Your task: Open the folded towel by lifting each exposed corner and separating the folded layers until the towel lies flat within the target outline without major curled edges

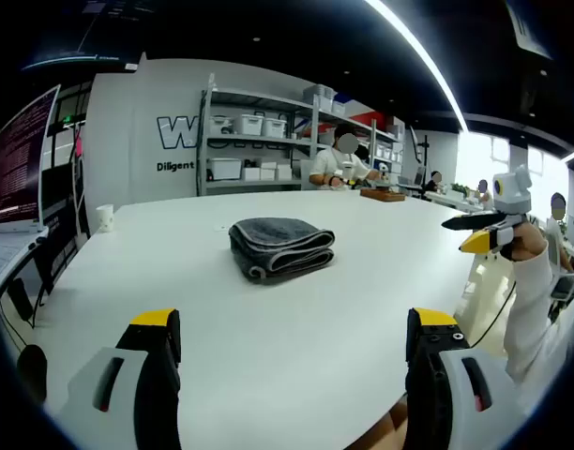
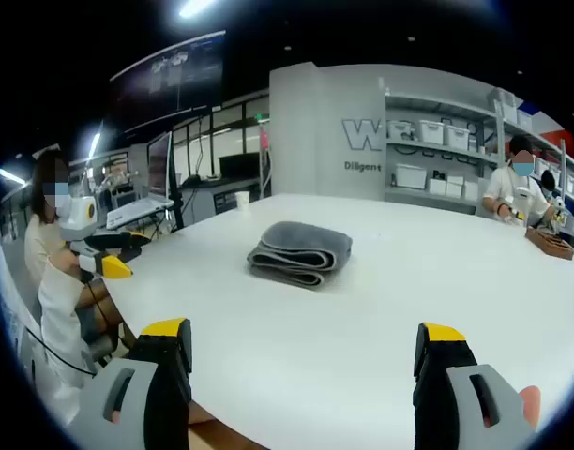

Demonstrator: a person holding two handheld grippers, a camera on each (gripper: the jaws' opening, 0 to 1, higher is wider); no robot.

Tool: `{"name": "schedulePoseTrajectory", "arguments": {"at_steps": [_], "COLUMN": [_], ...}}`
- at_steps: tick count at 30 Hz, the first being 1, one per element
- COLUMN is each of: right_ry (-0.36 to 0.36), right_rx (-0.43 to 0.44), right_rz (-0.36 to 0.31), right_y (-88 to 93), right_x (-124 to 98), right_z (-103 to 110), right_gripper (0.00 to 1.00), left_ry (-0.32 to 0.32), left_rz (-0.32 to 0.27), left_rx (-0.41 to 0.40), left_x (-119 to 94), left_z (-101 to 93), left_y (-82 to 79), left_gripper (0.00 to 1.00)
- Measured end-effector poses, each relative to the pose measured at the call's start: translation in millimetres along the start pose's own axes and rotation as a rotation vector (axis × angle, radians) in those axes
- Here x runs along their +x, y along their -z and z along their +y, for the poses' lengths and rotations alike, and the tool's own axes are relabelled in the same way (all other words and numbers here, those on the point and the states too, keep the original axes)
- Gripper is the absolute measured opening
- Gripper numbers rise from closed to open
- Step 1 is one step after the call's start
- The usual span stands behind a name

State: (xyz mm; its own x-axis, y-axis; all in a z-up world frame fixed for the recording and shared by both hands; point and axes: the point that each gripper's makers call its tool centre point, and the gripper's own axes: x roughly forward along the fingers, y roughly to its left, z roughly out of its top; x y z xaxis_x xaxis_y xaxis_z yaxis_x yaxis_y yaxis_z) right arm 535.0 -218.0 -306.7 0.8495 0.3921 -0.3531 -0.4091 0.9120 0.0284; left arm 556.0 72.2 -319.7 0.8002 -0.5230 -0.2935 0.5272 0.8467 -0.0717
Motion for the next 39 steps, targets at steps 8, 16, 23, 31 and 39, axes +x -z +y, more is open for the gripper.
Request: {"name": "schedulePoseTrajectory", "arguments": {"at_steps": [8, 16, 23, 31, 39], "right_ry": [-0.014, 0.000, -0.001, -0.007, 0.002], "right_rx": [-0.019, -0.023, -0.009, -0.008, -0.002], "right_rz": [-0.001, -0.012, -0.001, 0.010, 0.024], "right_y": [-3.0, -7.2, -3.7, -1.2, 2.3], "right_x": [-2.5, -4.3, 0.9, 3.5, 5.0], "right_z": [8.7, 3.0, -0.2, -0.3, -4.2], "right_gripper": [0.99, 0.99, 0.99, 0.99, 0.99], "left_ry": [-0.022, -0.035, -0.039, -0.057, -0.055], "left_rz": [-0.008, -0.004, -0.001, 0.004, 0.003], "left_rx": [0.004, 0.015, 0.015, 0.009, 0.013], "left_x": [-10.8, -16.7, -19.1, -17.1, -12.9], "left_z": [2.1, 2.6, 2.8, 10.0, 11.2], "left_y": [-3.8, -6.2, -6.0, -5.4, -7.5], "left_gripper": [0.99, 0.99, 0.99, 0.99, 0.99]}}
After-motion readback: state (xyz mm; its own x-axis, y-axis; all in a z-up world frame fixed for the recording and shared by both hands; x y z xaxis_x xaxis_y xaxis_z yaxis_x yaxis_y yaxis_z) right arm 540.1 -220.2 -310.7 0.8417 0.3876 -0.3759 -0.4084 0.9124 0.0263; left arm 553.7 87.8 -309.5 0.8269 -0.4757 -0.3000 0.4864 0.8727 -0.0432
